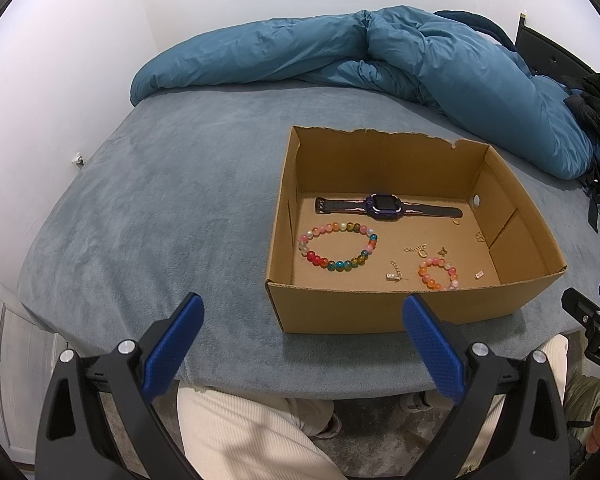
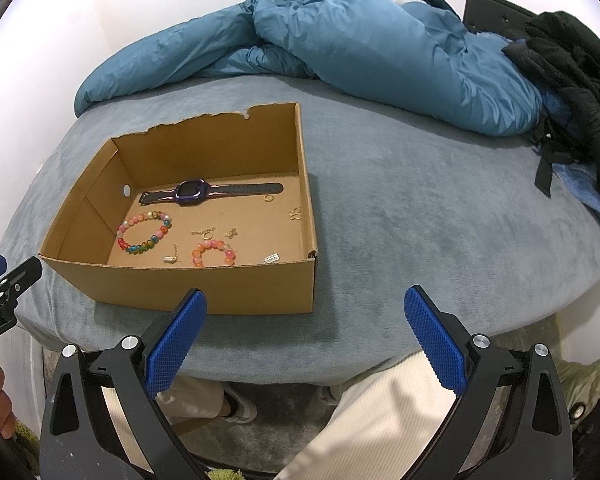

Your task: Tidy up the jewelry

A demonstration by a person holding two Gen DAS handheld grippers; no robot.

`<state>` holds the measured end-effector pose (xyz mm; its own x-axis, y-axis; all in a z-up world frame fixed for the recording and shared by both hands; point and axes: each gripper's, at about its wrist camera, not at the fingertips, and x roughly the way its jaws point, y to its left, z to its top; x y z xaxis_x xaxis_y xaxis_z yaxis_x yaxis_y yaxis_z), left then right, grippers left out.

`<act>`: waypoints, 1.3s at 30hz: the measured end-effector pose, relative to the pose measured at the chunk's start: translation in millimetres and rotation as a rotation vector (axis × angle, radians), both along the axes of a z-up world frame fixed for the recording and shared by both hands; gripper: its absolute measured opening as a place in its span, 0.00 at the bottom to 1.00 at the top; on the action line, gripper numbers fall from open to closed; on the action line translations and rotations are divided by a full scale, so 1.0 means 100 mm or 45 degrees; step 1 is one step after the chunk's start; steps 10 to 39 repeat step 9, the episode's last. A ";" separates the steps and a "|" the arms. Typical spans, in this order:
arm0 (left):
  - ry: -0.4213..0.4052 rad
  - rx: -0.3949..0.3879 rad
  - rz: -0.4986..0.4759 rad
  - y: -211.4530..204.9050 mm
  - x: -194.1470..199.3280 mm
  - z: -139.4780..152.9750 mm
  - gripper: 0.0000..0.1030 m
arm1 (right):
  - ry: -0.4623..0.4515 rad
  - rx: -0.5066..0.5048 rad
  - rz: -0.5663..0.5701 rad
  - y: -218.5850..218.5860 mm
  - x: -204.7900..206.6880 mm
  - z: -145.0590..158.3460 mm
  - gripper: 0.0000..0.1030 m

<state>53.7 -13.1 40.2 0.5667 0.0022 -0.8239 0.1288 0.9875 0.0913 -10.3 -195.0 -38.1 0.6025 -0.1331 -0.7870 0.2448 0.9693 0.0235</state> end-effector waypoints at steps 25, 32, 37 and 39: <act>0.005 -0.003 0.003 0.00 0.01 0.02 0.95 | -0.001 -0.003 0.003 0.01 0.01 -0.01 0.92; 0.005 -0.003 0.003 0.00 0.01 0.02 0.95 | -0.001 -0.003 0.003 0.01 0.01 -0.01 0.92; 0.005 -0.003 0.003 0.00 0.01 0.02 0.95 | -0.001 -0.003 0.003 0.01 0.01 -0.01 0.92; 0.005 -0.003 0.003 0.00 0.01 0.02 0.95 | -0.001 -0.003 0.003 0.01 0.01 -0.01 0.92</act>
